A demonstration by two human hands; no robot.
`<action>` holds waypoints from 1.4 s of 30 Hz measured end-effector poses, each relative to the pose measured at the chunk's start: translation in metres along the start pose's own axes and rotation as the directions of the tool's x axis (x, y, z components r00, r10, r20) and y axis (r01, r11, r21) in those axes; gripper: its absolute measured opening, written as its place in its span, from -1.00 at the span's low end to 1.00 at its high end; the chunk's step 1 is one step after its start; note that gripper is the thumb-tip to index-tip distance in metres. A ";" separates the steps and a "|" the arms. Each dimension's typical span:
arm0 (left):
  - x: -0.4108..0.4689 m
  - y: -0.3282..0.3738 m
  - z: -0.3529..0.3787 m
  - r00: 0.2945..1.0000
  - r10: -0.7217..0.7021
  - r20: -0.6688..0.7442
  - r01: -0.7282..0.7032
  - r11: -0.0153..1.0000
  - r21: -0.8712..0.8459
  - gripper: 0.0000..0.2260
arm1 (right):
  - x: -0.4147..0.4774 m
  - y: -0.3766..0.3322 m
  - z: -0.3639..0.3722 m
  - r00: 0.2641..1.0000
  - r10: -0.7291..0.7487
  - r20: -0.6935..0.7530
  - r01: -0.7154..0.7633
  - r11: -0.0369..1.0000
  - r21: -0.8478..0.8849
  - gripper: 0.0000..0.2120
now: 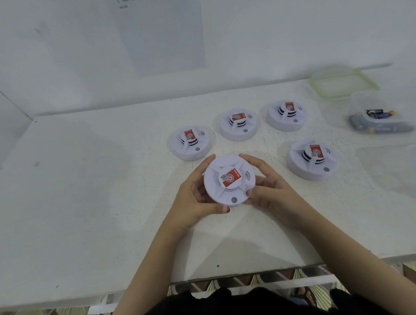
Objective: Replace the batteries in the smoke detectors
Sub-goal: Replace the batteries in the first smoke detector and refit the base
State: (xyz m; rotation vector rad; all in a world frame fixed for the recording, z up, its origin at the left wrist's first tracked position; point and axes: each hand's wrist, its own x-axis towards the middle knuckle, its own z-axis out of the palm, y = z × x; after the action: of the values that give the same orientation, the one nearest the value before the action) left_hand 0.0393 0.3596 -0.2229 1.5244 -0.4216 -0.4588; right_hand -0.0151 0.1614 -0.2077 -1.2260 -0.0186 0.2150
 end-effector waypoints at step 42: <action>-0.001 0.002 0.001 0.994 0.005 -0.106 -0.004 1.000 0.013 -0.15 | 0.005 0.005 -0.008 0.998 -0.029 -0.055 0.018 0.982 -0.187 -0.33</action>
State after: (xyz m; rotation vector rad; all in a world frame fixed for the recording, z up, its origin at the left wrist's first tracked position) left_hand 0.0375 0.3593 -0.2211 1.5527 -0.3457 -0.3707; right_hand -0.0101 0.1568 -0.2155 -1.4177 -0.0035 0.1594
